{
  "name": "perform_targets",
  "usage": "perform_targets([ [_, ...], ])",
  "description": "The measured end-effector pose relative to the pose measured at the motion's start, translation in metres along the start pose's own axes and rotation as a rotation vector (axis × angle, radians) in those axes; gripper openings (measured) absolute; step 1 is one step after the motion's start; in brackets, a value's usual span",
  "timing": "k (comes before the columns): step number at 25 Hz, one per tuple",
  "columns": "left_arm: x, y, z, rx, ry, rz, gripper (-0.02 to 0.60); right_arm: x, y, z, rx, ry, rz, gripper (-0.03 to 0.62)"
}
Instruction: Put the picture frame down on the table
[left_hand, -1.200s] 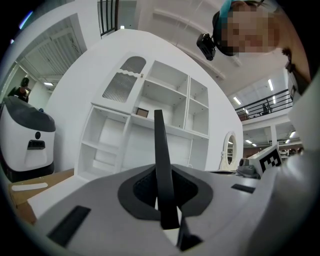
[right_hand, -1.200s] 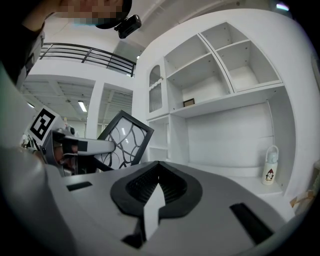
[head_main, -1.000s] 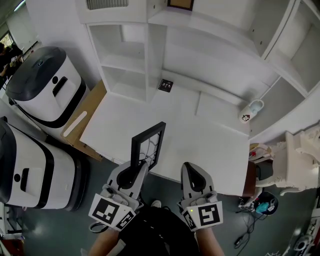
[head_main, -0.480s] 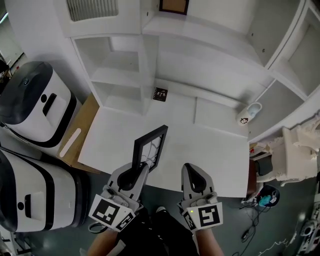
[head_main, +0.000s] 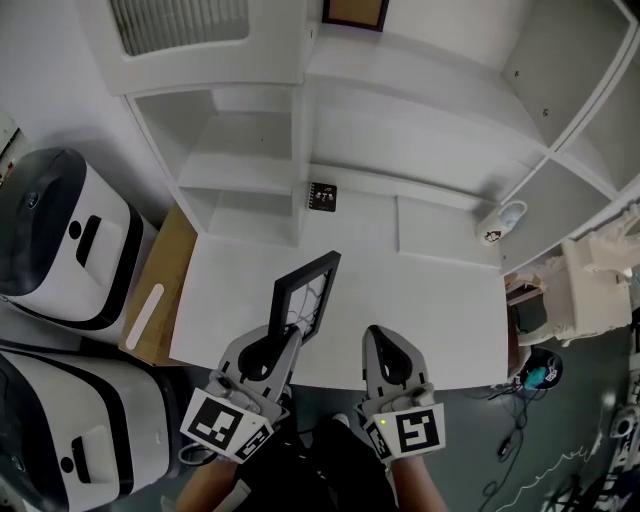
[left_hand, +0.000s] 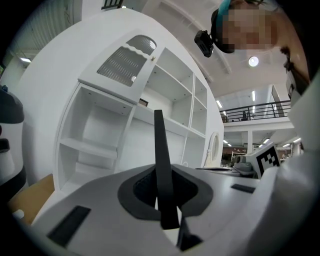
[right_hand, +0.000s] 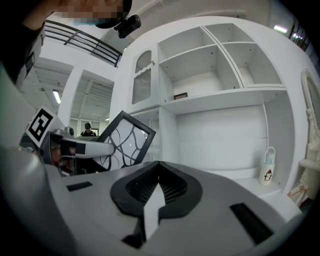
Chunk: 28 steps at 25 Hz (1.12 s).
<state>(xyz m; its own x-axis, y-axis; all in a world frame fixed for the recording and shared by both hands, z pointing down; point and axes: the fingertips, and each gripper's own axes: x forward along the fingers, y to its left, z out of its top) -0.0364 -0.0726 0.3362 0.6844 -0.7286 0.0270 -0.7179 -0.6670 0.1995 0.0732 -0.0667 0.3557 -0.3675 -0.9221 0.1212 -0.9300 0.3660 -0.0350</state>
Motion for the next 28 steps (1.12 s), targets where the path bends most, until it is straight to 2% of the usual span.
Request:
perform_targets([
  [9,-0.012,0.036,0.005,-0.011,0.011,-0.086,0.026,0.030,0.034,0.000,0.008,0.013,-0.061,0.002],
  [16,-0.024,0.057,0.005,-0.036,0.011,-0.092,0.025,0.040,0.053,-0.005,0.006,0.032,-0.079,0.002],
  [28,-0.007,0.065,0.001,-0.054,0.013,-0.075,0.025,0.062,0.048,-0.004,0.077,0.024,-0.008,0.005],
])
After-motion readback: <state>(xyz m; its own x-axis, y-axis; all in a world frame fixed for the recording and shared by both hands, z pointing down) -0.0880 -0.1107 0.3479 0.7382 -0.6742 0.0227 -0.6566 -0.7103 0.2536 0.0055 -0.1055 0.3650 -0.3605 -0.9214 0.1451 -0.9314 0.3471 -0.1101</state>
